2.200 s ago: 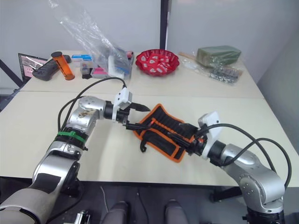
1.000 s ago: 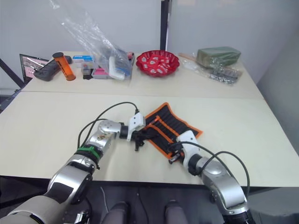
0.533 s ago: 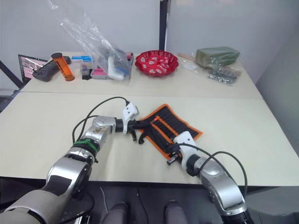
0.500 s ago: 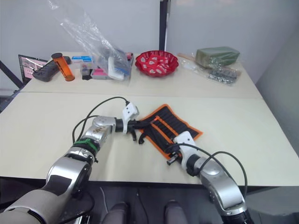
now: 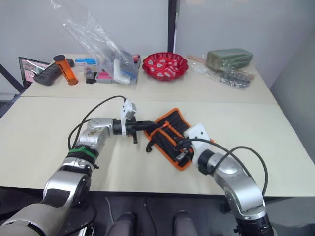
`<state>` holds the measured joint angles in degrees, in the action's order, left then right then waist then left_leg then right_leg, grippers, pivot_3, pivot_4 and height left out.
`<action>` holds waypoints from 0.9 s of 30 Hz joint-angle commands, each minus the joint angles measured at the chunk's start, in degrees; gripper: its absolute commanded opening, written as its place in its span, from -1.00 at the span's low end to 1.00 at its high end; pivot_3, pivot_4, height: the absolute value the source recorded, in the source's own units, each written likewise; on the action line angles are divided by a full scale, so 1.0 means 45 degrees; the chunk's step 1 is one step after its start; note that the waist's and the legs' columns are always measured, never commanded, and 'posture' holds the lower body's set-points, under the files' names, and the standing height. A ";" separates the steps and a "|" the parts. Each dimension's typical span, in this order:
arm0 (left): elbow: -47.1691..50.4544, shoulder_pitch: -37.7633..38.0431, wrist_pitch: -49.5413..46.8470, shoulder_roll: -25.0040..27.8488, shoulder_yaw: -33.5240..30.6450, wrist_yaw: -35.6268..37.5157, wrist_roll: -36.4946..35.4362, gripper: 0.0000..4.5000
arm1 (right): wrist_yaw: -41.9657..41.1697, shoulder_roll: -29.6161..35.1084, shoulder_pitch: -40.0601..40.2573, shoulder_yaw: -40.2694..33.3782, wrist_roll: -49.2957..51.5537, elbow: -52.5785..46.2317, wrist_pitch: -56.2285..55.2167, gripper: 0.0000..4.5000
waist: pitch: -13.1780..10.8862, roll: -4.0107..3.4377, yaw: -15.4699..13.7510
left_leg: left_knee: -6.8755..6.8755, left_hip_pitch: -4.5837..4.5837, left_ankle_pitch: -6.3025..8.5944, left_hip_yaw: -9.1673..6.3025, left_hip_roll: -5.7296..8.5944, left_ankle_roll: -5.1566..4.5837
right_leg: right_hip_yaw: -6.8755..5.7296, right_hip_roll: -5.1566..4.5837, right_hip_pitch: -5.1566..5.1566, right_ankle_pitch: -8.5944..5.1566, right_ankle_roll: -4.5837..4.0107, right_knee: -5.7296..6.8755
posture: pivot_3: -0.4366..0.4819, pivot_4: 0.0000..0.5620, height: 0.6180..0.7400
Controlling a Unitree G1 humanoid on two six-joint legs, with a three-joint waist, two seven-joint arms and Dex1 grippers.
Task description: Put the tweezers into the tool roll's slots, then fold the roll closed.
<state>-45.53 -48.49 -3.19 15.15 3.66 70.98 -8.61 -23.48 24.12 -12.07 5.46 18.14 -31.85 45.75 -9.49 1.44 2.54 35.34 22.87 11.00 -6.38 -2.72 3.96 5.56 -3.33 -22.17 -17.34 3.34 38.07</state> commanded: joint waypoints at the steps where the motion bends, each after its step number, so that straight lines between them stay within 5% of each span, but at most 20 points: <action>1: 0.0746 0.0206 0.0165 -0.0348 0.0543 -0.0500 0.0398 -0.99 | 0.0409 -0.0125 -0.0433 0.0420 -0.0627 0.0627 -0.0175 -1.00 | 0.0000 0.0000 -0.0046 | 0.0001 0.0001 0.0000 0.0000 0.0002 0.0000 | 0.0000 -0.0002 0.0000 0.0000 0.0000 0.0000 | -0.05 -0.47 0.91; 14: -0.0724 0.0550 0.1435 -0.0935 0.2008 -0.2865 0.2299 -0.99 | 0.1056 -0.1181 -0.0066 0.1986 -0.2262 0.2835 -0.1532 -1.00 | 0.0010 -0.0001 -0.0049 | 0.0002 -0.0012 0.0000 0.0000 0.0004 0.0000 | 0.0001 -0.0004 0.0007 0.0001 -0.0001 0.0000 | -0.05 -0.47 0.91; 27: -0.1317 0.0530 0.1739 -0.0637 0.1943 -0.2930 0.2274 -0.99 | 0.0663 -0.0454 0.2494 0.0822 -0.2206 0.2015 -0.2579 -1.00 | 0.0032 -0.0003 -0.0020 | -0.0025 -0.0183 0.0002 0.0000 0.0002 0.0000 | -0.0002 -0.0004 0.0200 -0.0049 0.0083 -0.0049 | -0.05 -0.47 0.91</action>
<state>-48.69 -46.66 5.32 10.93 12.36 59.50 -0.05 -19.94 21.04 -2.86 10.32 8.09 -22.56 33.09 -9.35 1.43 2.45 35.22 22.02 11.01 -6.37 -2.71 3.96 5.55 -3.35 -21.24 -17.56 3.73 37.83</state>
